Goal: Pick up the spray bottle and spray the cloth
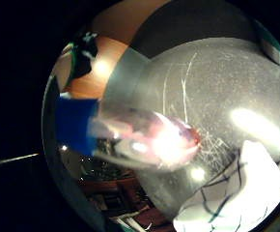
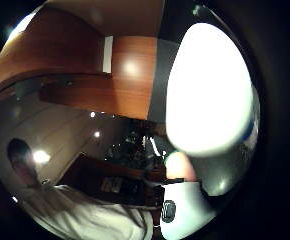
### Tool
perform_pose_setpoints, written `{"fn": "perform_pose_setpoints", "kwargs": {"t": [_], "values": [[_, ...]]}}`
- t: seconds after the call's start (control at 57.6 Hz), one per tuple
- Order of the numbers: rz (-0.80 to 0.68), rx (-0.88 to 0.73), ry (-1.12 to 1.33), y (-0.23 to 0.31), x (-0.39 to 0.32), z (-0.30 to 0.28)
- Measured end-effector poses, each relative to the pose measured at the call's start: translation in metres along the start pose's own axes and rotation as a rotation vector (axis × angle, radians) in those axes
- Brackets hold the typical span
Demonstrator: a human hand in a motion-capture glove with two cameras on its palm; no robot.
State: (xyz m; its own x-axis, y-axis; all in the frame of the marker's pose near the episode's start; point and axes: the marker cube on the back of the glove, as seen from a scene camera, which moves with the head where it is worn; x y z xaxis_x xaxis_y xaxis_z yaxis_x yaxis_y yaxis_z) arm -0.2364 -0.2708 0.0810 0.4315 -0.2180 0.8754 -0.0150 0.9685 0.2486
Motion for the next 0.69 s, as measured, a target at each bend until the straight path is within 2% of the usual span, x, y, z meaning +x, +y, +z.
{"fn": "perform_pose_setpoints", "kwargs": {"t": [0.104,0.156,0.191,0.295,0.399,0.451,0.521,0.573,0.625,0.694], "values": [[0.001,0.195,-0.027,-0.010,-0.008,-0.031],[0.001,0.087,-0.018,0.010,-0.009,-0.037],[0.000,0.070,-0.020,0.016,-0.011,-0.039],[-0.007,0.189,0.009,0.009,-0.013,-0.054],[-0.018,0.241,0.027,0.012,-0.017,-0.075],[-0.021,0.213,0.050,0.020,-0.018,-0.082],[-0.053,0.229,-0.088,0.024,-0.042,-0.094],[-0.057,0.269,-0.041,0.023,-0.039,-0.105],[-0.060,0.219,0.021,0.034,-0.034,-0.111],[-0.074,0.188,-0.027,0.045,-0.046,-0.123]]}}
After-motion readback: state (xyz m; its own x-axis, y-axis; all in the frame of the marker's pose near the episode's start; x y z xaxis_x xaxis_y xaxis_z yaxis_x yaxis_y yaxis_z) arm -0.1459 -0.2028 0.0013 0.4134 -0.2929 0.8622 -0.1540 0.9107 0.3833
